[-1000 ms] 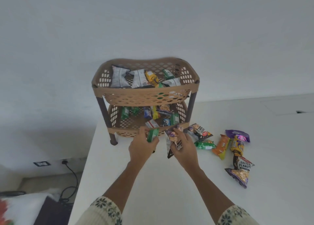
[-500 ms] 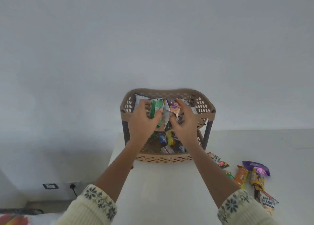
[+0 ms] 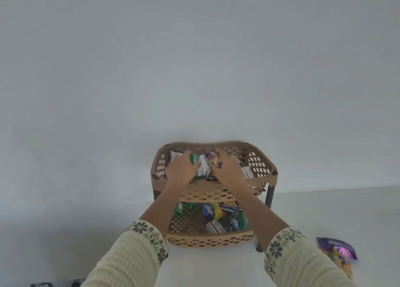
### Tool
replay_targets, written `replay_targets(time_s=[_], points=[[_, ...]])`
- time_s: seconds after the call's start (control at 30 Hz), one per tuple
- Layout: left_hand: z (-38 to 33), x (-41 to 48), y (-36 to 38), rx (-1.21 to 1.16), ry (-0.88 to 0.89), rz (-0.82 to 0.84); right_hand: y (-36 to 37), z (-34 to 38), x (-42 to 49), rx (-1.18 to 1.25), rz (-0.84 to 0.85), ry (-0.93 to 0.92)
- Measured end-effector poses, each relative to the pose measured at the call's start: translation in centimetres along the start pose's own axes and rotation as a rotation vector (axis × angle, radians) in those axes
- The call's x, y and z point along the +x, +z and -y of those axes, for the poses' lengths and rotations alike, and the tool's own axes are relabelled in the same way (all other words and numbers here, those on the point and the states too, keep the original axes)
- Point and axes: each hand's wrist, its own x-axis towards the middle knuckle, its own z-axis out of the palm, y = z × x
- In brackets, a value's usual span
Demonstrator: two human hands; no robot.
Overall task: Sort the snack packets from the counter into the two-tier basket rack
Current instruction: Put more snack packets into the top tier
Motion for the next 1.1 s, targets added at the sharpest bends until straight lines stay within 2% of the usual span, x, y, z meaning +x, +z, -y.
replay_targets(time_s=[0.13,0.3,0.4,0.53,0.7,0.87,1.0,1.1], points=[[0.6,-0.1,1.3,0.069,-0.044,0.064,0.8,-0.2,0.0,-0.092,0.054,0.009],[0.9,0.1,1.3,0.095,-0.046,0.117,1.1,-0.3,0.5,-0.130,0.136,0.104],[1.2,0.0,0.9,0.034,-0.009,0.041,1.2,-0.3,0.3,-0.132,0.104,0.141],[1.8,-1.0,0.5,-0.064,0.047,-0.137,1.2,-0.3,-0.1,-0.028,-0.040,0.083],[1.3,-2.7,0.3,-0.271,0.270,-0.347,0.6,-1.1,-1.8,0.144,-0.294,-0.069],[-1.7,-5.6,1.4,-0.349,0.544,-0.436,-0.1,-4.0,-5.7,0.067,-0.537,-0.102],[-4.6,-9.0,4.7,-0.374,0.705,-0.389,-0.4,-7.4,-9.3,-0.010,-0.529,-0.072],[-6.1,-11.8,7.9,-0.391,0.725,-0.302,-0.5,-10.2,-12.1,-0.058,-0.455,-0.038]])
